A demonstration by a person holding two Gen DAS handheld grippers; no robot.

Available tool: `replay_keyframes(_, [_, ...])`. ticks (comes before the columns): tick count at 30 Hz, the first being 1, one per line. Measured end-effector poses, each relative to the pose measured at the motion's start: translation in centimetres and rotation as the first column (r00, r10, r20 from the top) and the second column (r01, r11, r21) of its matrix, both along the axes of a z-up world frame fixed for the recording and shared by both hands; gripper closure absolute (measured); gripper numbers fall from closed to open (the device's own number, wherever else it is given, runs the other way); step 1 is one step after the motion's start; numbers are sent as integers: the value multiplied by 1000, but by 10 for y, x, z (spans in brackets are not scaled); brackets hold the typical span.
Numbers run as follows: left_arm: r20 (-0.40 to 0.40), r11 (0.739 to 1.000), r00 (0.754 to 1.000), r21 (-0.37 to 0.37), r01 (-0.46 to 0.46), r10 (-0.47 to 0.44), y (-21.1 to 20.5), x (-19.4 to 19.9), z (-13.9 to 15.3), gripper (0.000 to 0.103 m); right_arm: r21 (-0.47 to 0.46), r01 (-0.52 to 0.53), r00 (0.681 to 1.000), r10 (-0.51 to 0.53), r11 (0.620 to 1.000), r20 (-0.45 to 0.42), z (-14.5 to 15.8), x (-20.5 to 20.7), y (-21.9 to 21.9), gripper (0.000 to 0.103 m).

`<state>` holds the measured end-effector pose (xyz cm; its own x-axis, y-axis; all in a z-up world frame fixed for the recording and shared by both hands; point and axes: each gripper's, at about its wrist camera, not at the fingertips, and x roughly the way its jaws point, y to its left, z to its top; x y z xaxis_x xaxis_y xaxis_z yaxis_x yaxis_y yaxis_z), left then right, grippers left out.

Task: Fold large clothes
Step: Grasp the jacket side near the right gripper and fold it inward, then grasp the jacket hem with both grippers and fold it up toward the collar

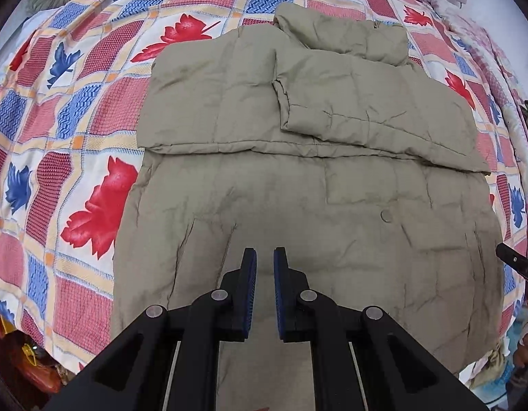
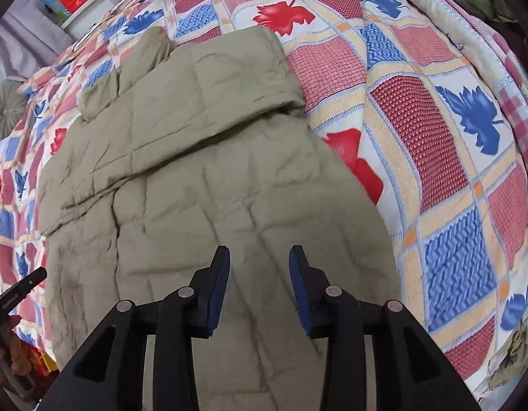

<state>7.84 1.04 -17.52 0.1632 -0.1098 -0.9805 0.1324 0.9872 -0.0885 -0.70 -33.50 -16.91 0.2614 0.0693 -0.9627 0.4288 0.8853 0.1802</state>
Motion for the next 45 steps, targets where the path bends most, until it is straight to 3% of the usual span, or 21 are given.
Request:
replay_keyframes(1, [-4,1000,1000,1,-3,3,1,-2,1,74,7,-3,1000,3,1000,-1,3,-3,3,61])
replay_keyframes(3, [-25,1000,999,17,-20,21,4,-8,3,4,19,-7,1000,7,1000,-3,8,-7,7,56])
replay_keyframes(4, [4,999,999,24,-37,37,6,-14,7,1,24,-8,1000,9,1000,-4,10,-9,9,56])
replay_keyframes(10, [-11,998,1000,59,-16,16,8,-30,19,1,46,-6,1000,7,999,-19,22,-23,18,55])
replay_keyframes(13, [2,996,1000,85,-6,6,11,-34,27,1,58,6,1000,-5,998,-23,28,-30,19,49])
replay_keyframes(20, [-47,998,999,67,-5,9,25,-48,32,1,108,20,1000,-19,994,-6,43,-48,18,22])
replay_keyframes(25, [-73,999,997,49,-9,13,27,-61,32,1,134,49,999,-48,990,-10,47,-61,13,20])
replay_keyframes(28, [-87,999,996,44,-2,5,28,-68,30,1,172,72,997,-71,982,-13,46,-69,8,2])
replay_keyframes(31, [-106,1000,994,13,-3,4,33,-74,26,1,208,87,996,-86,974,-14,44,-79,5,0])
replay_keyframes(38, [-154,993,984,-64,-104,93,74,-87,4,1,266,205,979,-197,942,-56,25,-108,-30,0])
replay_keyframes(45, [-233,952,940,-120,-281,248,131,-95,-22,1,289,428,900,-432,856,-52,8,-145,-94,0])
